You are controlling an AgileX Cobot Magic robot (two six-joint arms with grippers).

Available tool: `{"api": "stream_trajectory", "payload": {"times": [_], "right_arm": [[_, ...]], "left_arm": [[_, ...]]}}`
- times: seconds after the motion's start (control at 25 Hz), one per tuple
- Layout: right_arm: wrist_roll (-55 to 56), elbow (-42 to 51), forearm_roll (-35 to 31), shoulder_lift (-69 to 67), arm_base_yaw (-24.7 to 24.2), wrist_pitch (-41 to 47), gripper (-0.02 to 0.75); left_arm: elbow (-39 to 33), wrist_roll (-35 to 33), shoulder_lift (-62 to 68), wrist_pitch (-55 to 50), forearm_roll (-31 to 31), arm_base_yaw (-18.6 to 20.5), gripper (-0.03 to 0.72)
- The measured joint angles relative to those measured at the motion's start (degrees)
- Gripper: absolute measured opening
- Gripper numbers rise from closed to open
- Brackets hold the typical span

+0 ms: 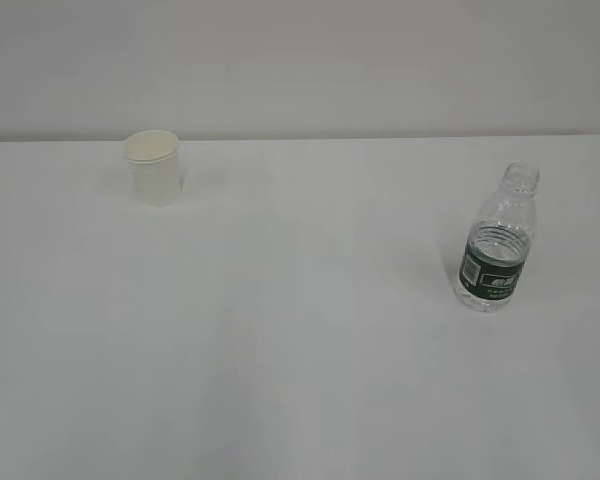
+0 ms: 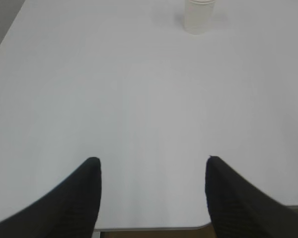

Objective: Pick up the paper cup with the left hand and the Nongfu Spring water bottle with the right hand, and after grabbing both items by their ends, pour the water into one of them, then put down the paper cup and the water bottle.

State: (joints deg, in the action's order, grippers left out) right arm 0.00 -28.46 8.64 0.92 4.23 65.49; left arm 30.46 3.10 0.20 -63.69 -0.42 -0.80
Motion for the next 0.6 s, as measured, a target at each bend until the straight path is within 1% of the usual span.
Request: {"api": "stream_trajectory", "payload": {"times": [0.24, 0.6], "right_arm": [[0.0, 0.0, 0.0, 0.0, 0.0, 0.0, 0.443], [0.0, 0.0, 0.0, 0.0, 0.0, 0.0, 0.442]], "left_arm": [[0.0, 0.0, 0.0, 0.0, 0.0, 0.0, 0.461], [0.0, 0.0, 0.0, 0.0, -1.6, 0.0, 0.461]]}}
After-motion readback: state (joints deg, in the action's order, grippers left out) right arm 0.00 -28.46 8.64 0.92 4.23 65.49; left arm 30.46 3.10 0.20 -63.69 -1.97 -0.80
